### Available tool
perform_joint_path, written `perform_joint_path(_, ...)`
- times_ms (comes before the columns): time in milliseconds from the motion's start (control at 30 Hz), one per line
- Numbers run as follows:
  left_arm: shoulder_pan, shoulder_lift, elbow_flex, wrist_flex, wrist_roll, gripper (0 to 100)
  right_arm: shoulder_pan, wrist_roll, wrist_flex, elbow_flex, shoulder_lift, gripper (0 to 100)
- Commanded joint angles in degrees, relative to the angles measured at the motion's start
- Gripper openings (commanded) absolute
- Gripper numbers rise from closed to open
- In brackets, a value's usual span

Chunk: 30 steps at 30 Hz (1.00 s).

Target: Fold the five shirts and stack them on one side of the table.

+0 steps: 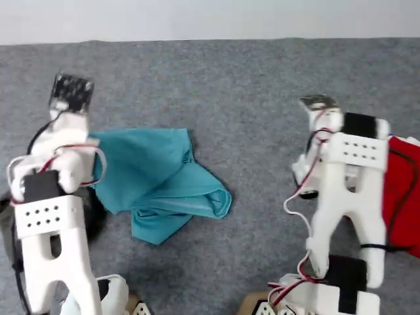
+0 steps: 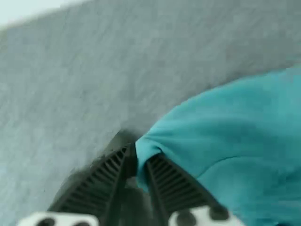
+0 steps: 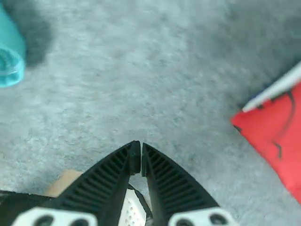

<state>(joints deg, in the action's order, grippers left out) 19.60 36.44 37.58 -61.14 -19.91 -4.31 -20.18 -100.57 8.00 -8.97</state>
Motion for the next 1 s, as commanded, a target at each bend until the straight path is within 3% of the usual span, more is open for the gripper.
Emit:
perform_joint_path(0,5.36,0.97,3.47,2.55,-4.57,5,5.32,0.62,-2.15,-0.62,-2.42,1.4)
perform_joint_path(200,10.9,1.14,4.26,2.29,-5.01,20,15.08,0.7,2.07,-0.62,-2.42,1.8)
perform_joint_path(400,15.3,1.14,1.45,-0.53,-5.1,23,22.73,0.97,7.08,-2.81,-2.07,19.5)
perform_joint_path(600,21.98,1.05,1.27,-1.49,-5.01,23,25.45,4.13,11.3,-12.84,8.13,21.7)
perform_joint_path(967,26.73,1.14,5.23,-1.32,-5.1,23,34.42,7.3,-2.42,-33.93,34.68,21.7)
